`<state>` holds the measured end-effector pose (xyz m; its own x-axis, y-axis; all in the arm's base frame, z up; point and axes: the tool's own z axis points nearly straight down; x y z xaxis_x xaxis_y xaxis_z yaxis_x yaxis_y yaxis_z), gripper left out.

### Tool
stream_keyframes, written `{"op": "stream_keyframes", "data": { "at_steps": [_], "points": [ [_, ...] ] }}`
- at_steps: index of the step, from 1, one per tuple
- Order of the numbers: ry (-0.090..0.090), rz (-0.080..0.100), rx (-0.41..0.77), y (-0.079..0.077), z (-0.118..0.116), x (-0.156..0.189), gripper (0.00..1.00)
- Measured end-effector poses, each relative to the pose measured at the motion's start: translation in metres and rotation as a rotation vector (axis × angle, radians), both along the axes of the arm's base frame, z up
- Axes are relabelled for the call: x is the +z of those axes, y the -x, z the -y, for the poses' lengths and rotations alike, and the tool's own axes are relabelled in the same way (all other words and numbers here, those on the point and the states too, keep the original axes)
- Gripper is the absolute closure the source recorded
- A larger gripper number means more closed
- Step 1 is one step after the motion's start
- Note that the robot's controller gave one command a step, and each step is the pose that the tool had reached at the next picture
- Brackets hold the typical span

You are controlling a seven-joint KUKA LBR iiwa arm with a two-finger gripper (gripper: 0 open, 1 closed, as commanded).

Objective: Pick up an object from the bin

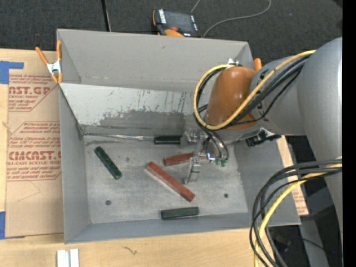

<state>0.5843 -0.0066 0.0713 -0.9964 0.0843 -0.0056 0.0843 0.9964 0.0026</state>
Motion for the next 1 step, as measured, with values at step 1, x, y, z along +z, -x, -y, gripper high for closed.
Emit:
{"op": "stream_keyframes", "data": {
  "at_steps": [1],
  "points": [
    [0.001, -0.003, 0.0, 0.0009, 0.0006, -0.0006, 1.0]
  ]
}}
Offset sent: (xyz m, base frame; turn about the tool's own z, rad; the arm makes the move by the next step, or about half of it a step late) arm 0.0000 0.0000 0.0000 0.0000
